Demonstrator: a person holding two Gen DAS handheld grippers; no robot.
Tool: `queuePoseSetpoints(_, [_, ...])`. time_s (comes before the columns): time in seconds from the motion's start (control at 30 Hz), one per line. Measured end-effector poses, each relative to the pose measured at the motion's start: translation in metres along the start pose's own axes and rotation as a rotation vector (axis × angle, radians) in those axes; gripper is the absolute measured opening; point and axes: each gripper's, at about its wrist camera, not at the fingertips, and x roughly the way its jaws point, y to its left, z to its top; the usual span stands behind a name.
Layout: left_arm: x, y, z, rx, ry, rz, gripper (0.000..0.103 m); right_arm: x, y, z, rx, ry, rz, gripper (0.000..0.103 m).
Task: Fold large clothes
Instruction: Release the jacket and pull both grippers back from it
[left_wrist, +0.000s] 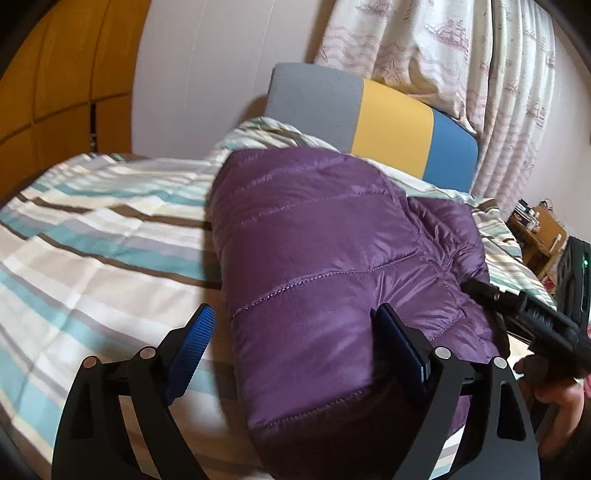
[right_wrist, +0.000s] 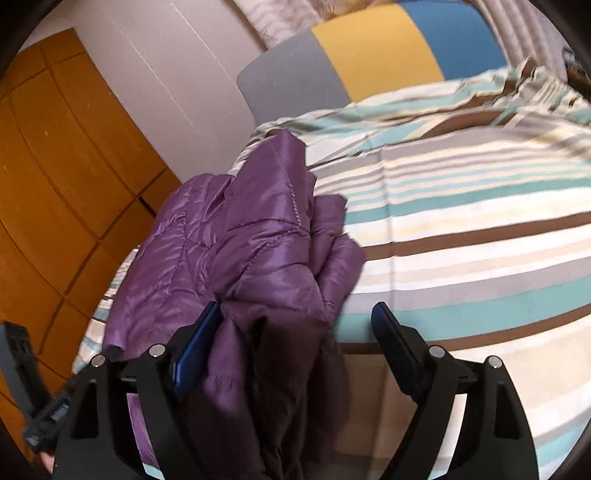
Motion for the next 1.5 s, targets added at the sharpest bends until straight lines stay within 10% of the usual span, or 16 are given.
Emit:
queuePoseSetpoints(0.7, [0.006, 0.007, -0.009, -0.056, 0.088, 0.143, 0.099, -0.005, 0.039, -0.043, -0.232, -0.017, -0.230, 0.089])
queuePoseSetpoints(1.17, [-0.057, -0.024, -0.024, 0.062, 0.093, 0.282, 0.100, -0.075, 0.072, -0.065, -0.288, -0.033, -0.159, 0.100])
queuePoseSetpoints(1.5, [-0.107, -0.036, -0.031, 0.049, 0.046, 0.231, 0.100, -0.126, 0.097, -0.083, -0.317, -0.055, -0.135, 0.101])
